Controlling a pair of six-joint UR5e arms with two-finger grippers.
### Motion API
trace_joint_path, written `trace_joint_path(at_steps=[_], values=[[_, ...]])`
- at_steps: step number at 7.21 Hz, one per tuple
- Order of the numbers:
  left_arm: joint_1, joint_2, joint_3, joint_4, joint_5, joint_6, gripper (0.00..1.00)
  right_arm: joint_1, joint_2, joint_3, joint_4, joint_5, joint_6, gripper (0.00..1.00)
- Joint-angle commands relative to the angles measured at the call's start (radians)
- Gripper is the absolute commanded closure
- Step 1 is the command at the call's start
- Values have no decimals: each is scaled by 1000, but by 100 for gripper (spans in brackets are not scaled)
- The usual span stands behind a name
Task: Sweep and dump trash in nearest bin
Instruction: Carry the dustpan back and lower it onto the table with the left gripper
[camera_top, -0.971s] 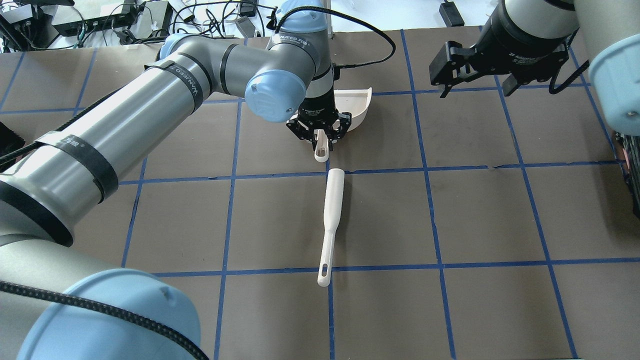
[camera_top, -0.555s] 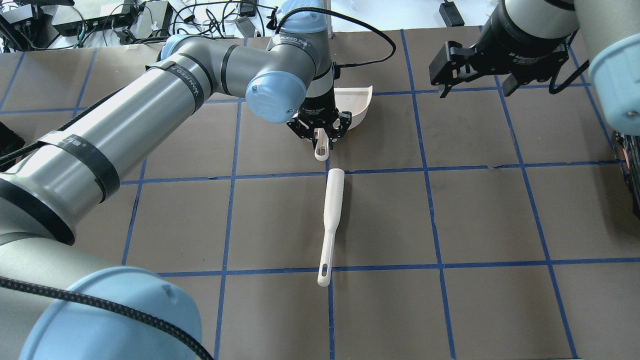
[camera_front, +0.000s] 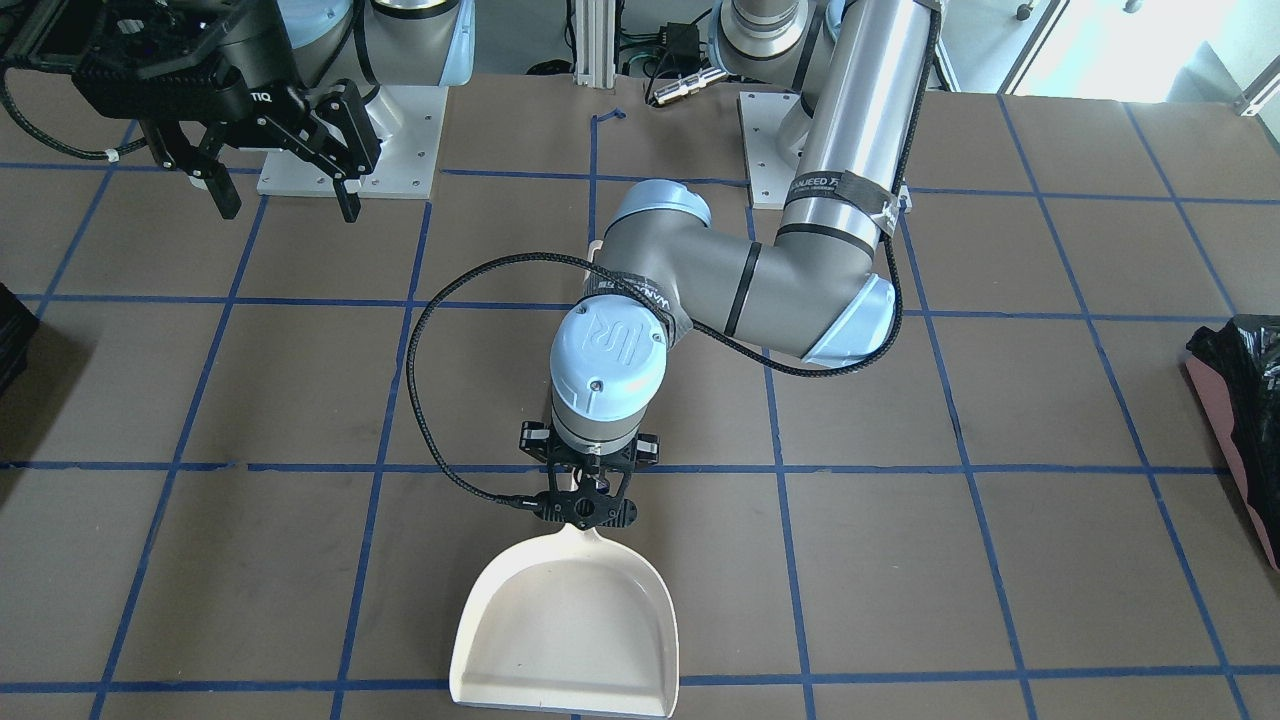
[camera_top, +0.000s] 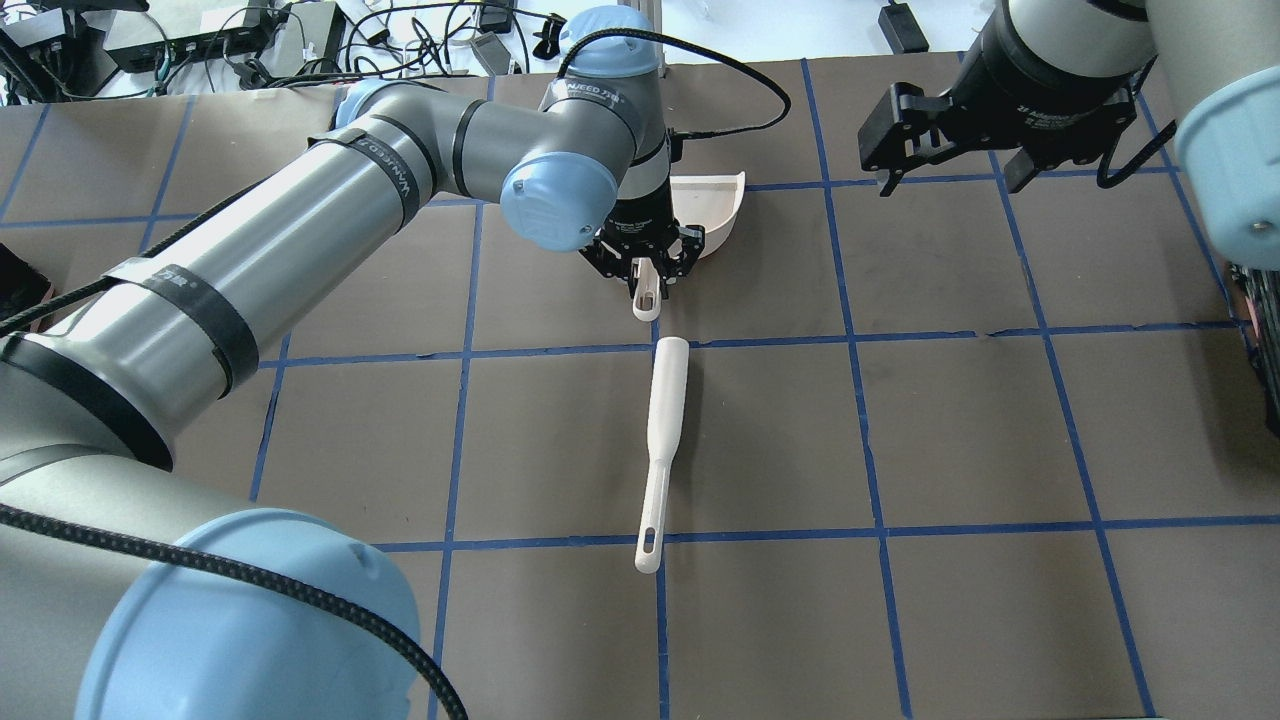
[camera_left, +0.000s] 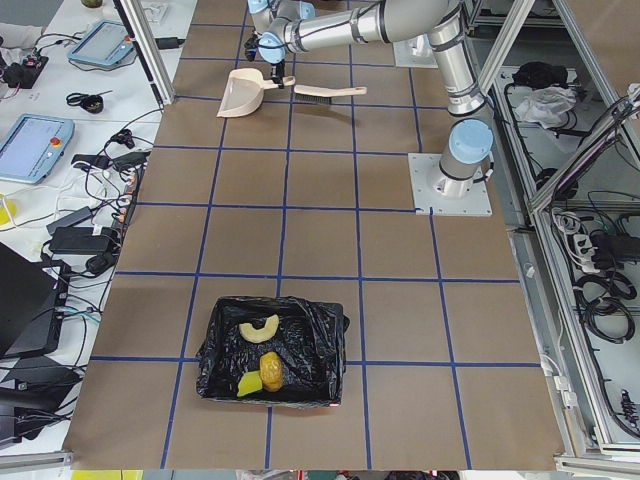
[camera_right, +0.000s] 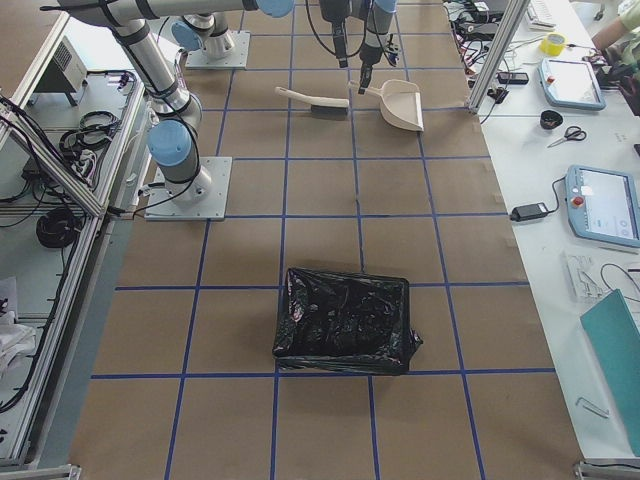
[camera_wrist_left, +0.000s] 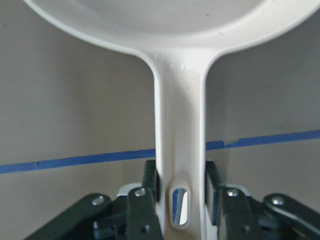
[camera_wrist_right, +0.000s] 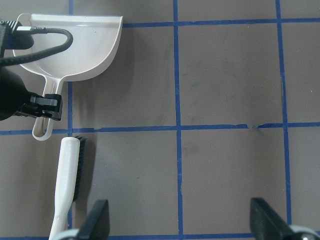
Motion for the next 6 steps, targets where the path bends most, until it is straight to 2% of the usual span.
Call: trace_joint_path(at_steps=[1, 2, 4, 6], values=[[0, 6, -4, 6, 0, -24, 6, 0, 0, 0, 0, 0, 0, 0], [0, 9, -7, 6, 0, -27, 0, 0, 0, 0, 0, 0, 0, 0], [-2, 44, -9, 1, 1, -58, 0, 0, 0, 0, 0, 0, 0, 0], [17, 132, -19, -29, 14, -58, 0, 0, 0, 0, 0, 0, -1, 0]])
